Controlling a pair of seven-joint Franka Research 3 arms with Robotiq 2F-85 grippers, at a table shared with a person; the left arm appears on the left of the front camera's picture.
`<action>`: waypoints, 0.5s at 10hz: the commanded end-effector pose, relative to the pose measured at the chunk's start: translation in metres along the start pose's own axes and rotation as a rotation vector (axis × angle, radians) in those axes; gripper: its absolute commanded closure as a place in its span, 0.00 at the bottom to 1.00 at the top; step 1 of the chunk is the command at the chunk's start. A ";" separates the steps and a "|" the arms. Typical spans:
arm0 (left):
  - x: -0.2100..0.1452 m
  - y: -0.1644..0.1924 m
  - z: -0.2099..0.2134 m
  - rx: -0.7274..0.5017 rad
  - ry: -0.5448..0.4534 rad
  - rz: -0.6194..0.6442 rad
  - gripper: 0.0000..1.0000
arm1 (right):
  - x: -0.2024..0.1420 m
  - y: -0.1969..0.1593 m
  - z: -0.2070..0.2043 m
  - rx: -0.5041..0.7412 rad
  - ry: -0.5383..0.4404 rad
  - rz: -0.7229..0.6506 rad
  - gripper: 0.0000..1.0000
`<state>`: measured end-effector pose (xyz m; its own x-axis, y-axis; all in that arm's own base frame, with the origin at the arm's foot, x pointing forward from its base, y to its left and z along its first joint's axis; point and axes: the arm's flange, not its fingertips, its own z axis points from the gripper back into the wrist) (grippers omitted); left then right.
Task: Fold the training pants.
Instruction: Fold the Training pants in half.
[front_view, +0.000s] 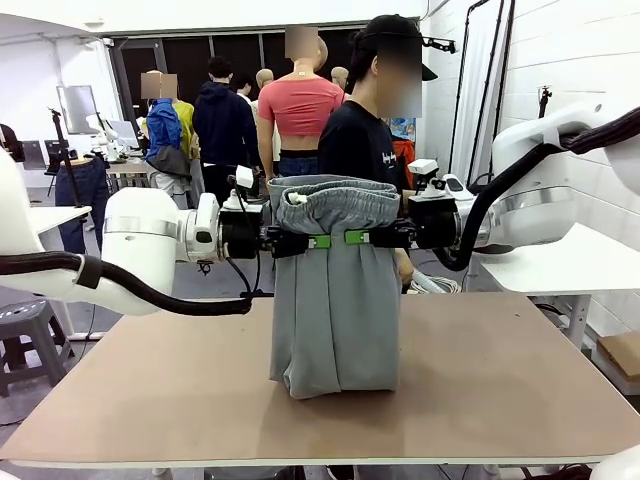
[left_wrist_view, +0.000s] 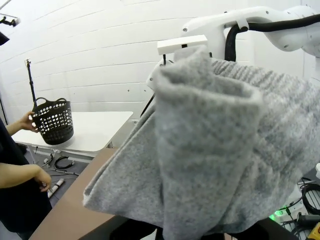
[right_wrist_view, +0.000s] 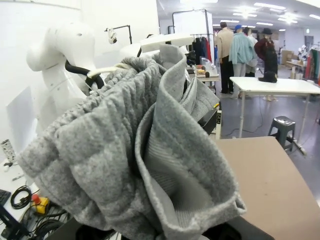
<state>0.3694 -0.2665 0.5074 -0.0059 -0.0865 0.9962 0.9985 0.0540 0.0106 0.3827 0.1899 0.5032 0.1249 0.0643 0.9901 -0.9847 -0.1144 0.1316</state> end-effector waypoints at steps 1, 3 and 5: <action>0.009 0.042 -0.007 0.026 0.016 0.044 1.00 | 0.019 -0.029 -0.002 0.019 0.020 -0.019 1.00; 0.034 0.091 -0.014 0.072 0.058 0.055 1.00 | 0.049 -0.066 -0.003 0.069 0.038 -0.019 1.00; 0.071 0.120 -0.012 0.150 0.083 0.023 1.00 | 0.083 -0.094 -0.008 0.056 0.056 0.020 1.00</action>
<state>0.4691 -0.2736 0.5574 0.0194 -0.1342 0.9908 0.9904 0.1385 -0.0006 0.4770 0.2010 0.5531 0.0977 0.0997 0.9902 -0.9865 -0.1214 0.1095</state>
